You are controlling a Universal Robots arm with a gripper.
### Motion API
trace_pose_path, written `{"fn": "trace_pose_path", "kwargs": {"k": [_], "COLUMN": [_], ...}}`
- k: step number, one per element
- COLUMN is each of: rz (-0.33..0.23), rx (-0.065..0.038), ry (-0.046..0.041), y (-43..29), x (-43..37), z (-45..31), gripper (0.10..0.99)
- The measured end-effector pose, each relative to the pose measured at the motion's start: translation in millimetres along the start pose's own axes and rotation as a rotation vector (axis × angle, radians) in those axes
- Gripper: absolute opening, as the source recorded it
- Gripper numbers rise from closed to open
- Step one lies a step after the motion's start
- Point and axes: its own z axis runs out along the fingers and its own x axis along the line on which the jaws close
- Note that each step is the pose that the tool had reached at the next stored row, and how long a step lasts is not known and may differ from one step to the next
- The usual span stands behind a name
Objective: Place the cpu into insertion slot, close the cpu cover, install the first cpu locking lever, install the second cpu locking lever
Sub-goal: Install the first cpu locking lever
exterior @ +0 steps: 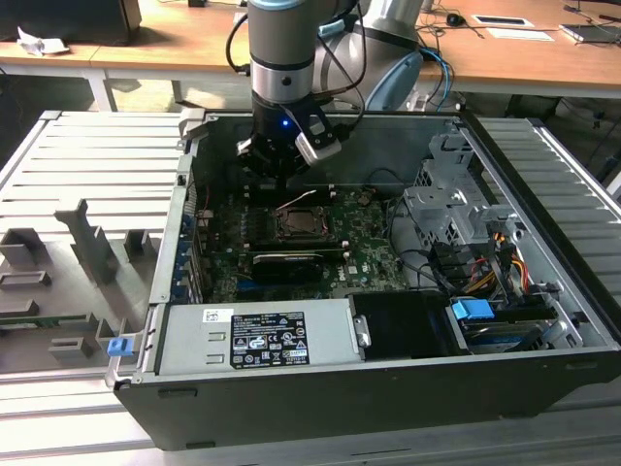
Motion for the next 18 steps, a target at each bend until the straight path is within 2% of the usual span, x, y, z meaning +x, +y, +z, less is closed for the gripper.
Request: {"fn": "trace_pose_path", "kwargs": {"k": [2, 7, 14, 18], "rz": [0.0, 0.0, -0.001, -0.001], "rx": [-0.001, -0.022, -0.019, -0.019], "ry": [-0.0001, -0.0018, -0.0016, -0.0015], "y": [0.0, -0.5, -1.2, -1.5], "x": [0.0, -2.2, -11.7, -12.9], "z": [0.2, 3.9, 8.4, 9.7], "gripper": [0.106, 0.106, 0.106, 0.106]}}
